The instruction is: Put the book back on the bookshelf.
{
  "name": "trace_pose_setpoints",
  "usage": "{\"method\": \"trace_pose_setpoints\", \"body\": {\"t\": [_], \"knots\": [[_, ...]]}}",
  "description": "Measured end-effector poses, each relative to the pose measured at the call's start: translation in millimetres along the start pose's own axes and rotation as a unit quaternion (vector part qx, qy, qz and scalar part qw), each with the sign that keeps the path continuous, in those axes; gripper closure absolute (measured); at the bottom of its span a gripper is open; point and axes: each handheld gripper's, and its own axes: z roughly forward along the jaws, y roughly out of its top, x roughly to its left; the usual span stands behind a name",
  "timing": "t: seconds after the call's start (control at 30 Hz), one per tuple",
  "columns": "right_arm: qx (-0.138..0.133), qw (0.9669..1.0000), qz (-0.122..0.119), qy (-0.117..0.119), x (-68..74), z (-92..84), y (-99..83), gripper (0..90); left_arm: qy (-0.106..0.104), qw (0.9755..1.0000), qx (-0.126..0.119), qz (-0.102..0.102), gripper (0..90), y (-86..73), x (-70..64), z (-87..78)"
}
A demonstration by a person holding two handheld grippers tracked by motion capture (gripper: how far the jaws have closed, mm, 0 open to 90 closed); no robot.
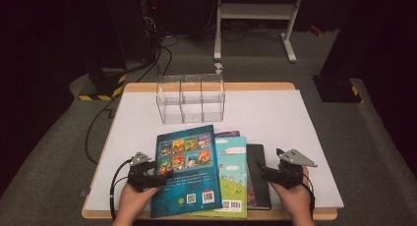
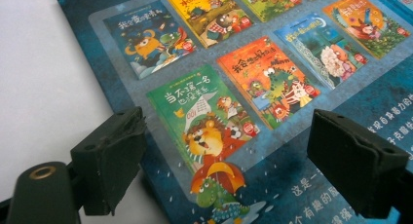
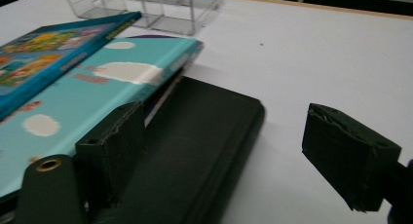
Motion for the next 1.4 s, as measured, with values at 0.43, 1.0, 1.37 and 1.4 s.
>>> {"method": "trace_pose_setpoints", "body": {"t": [0.43, 1.0, 1.37, 1.4], "knots": [[0.002, 0.9984, -0.030, 0.049, 23.3, -0.7, 4.4, 17.1, -0.001, 0.9995, 0.020, -0.023, 9.7, -1.4, 5.3, 4.6], [-0.004, 0.9970, -0.013, 0.076, 29.6, 0.4, 6.4, 15.9, -0.029, 0.9991, -0.003, 0.030, 14.7, 2.3, -34.4, 13.0], [0.026, 0.9935, -0.002, 0.110, 43.6, 2.5, 2.2, 17.7, -0.073, 0.9950, -0.012, 0.068, 15.0, 10.1, -76.6, 26.2], [0.026, 0.9935, -0.002, 0.110, 43.6, 2.5, 2.2, 17.7, -0.073, 0.9950, -0.012, 0.068, 15.2, 10.1, -76.6, 26.2]]}}
